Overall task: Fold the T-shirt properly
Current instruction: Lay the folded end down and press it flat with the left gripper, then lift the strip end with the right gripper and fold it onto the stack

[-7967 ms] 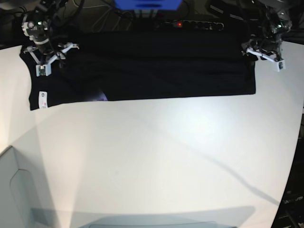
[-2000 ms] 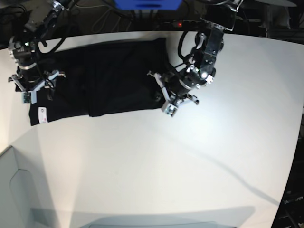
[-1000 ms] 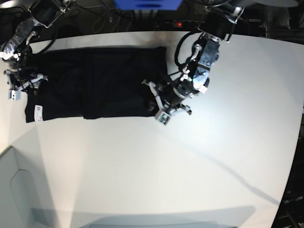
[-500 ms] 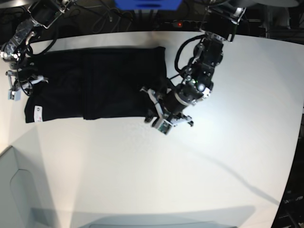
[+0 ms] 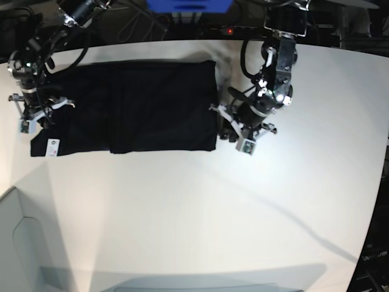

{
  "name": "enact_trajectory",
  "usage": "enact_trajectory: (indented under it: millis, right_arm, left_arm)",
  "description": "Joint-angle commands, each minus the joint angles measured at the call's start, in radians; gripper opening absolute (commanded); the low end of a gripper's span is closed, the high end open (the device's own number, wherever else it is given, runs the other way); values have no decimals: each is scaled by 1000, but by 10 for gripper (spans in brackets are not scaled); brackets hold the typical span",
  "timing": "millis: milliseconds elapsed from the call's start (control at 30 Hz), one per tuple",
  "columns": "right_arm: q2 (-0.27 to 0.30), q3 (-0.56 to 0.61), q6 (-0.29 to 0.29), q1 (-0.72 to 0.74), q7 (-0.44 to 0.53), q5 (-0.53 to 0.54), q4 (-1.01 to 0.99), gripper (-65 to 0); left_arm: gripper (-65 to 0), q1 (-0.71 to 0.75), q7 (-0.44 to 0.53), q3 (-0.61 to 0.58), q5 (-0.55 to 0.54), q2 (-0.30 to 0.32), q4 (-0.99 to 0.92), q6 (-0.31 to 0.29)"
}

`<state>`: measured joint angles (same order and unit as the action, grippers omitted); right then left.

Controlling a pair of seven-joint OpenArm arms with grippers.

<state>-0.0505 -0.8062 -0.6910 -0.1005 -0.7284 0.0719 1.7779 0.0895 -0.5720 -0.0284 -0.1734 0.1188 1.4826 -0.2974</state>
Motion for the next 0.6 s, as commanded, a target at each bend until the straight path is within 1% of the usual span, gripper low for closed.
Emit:
enact_trajectory:
  millis: [0, 100, 267, 400, 467, 567]
  right_arm:
    - [1, -2, -7, 8, 23, 10, 40, -650]
    - [-24, 15, -7, 0, 23, 9, 93, -650]
    - [-56, 147, -7, -66, 23, 12, 213, -650]
    - [-99, 278, -7, -115, 33, 13, 254, -650]
    - [-105, 348, -7, -127, 34, 13, 253, -650]
    - [-107, 494, -7, -140, 34, 15, 253, -650]
  left_arm:
    - [-512, -9, -15, 2, 2, 0, -7, -3]
    - [-512, -38, -15, 0, 2, -3, -33, -3]
    - [-512, -56, -15, 0, 1, -14, -50, -1]
    - [-512, -60, -18, 0, 1, -15, -50, -1]
    - [-512, -61, -19, 0, 1, -15, -50, -1]
    - [-512, -61, -23, 0, 2, -15, -50, -1]
